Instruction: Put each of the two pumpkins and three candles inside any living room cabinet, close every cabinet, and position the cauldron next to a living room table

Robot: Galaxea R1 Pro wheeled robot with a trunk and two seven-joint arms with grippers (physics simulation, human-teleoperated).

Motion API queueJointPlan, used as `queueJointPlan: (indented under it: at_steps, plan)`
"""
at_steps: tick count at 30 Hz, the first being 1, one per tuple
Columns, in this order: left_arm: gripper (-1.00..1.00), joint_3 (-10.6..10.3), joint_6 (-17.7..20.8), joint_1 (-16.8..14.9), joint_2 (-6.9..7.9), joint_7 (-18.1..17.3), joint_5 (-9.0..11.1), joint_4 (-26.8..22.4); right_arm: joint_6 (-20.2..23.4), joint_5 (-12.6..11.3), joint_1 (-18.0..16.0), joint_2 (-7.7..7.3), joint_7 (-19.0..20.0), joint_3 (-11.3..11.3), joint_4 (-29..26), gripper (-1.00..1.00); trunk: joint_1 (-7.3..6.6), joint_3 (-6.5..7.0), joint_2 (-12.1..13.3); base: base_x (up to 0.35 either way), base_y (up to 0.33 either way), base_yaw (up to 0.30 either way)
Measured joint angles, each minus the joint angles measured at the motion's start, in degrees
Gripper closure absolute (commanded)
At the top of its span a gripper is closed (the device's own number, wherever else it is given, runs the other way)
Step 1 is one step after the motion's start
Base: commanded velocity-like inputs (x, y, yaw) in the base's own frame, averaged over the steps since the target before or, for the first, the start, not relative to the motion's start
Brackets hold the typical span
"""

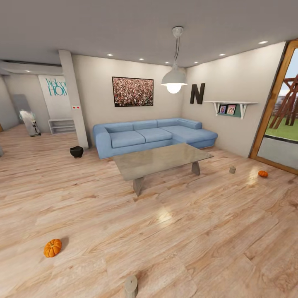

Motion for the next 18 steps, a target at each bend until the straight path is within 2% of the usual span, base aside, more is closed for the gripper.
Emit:
queueJointPlan:
  at_steps: [11, 15, 18]
  plan:
    - [-1.00, 0.00, -0.04, 0.00, 0.01, 0.00, -0.01, 0.00, -0.17, 0.07, 0.00, 0.08, -0.25, 0.05, -0.16, -1.00, 0.00, 0.00, 0.00, 0.000, 0.000, 0.000]
    - [-1.00, 0.00, -1.12, 0.00, -0.04, 0.00, -0.01, 0.00, -0.22, 0.04, 0.00, 0.07, -0.25, 0.01, -0.14, -1.00, 0.00, 0.00, 0.00, 0.000, 0.000, 0.000]
    - [-1.00, 0.00, -1.41, 0.00, -0.02, 0.00, 0.02, 0.00, -0.24, 0.01, 0.00, 0.01, -0.27, -0.07, -0.14, -1.00, -0.65, 0.53, 1.19, 0.000, 0.000, 0.000]
